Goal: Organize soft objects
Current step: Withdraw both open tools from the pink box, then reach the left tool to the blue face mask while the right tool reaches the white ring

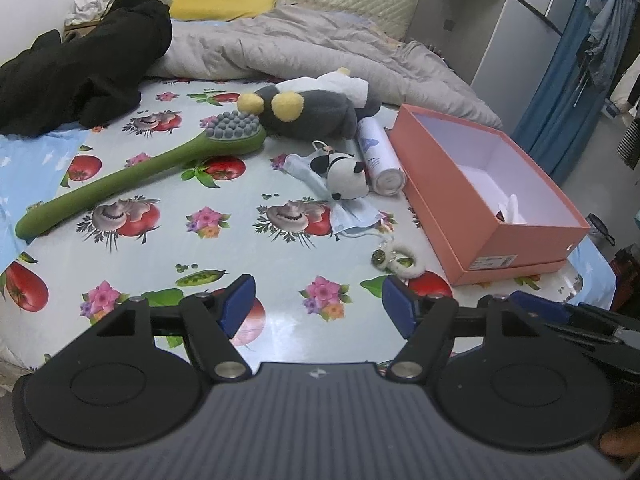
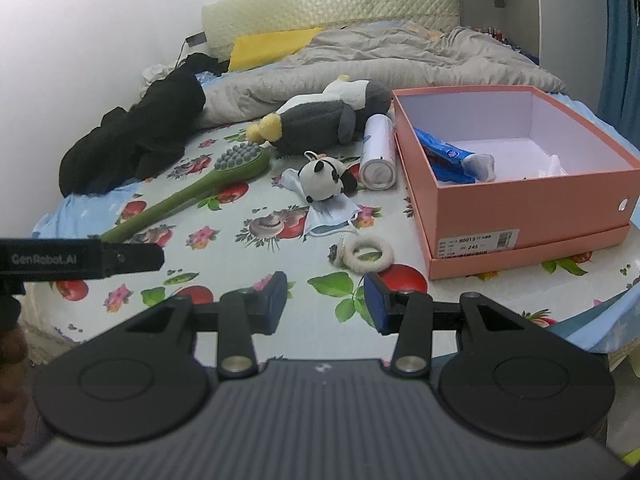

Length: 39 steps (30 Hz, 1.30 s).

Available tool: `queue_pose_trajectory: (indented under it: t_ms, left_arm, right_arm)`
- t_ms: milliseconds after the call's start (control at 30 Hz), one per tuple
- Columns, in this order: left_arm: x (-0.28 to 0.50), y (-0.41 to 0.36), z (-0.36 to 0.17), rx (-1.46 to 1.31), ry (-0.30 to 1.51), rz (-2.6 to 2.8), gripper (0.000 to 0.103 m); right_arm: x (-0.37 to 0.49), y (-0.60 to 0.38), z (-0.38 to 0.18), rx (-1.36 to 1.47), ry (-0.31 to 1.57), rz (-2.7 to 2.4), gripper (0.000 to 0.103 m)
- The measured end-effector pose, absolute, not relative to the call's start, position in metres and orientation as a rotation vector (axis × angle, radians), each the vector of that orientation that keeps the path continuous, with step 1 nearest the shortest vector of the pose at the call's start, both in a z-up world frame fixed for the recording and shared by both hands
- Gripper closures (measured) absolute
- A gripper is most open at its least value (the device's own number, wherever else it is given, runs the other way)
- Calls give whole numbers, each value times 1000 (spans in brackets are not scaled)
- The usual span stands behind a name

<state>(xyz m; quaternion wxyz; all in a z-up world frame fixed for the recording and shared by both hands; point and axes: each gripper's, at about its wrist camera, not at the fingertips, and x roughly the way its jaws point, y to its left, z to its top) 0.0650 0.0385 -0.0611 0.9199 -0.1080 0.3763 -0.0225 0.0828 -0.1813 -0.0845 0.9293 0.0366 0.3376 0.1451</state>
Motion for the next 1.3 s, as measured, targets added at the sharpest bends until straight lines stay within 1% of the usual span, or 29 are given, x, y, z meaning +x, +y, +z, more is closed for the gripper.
queue_pose_trajectory:
  t_ms: [300, 367, 567, 900, 1300]
  left_arm:
    - [73, 36, -70, -218, 779, -54, 28]
    - [76, 35, -77, -218, 769, -66, 28]
    - [99, 42, -99, -258, 795, -55, 28]
    - [161, 52, -136, -280, 833, -48, 28]
    - [244, 24, -174, -363, 875, -144, 28]
  right_arm:
    - [85, -182, -92, 84, 686, 301, 57]
    - [86, -179, -98, 61, 672, 309, 57]
    - [100, -171, -114, 54, 713, 327, 57]
    - [134, -159, -144, 11, 729, 346, 57]
    - [190, -154, -174, -45, 715, 326, 59]
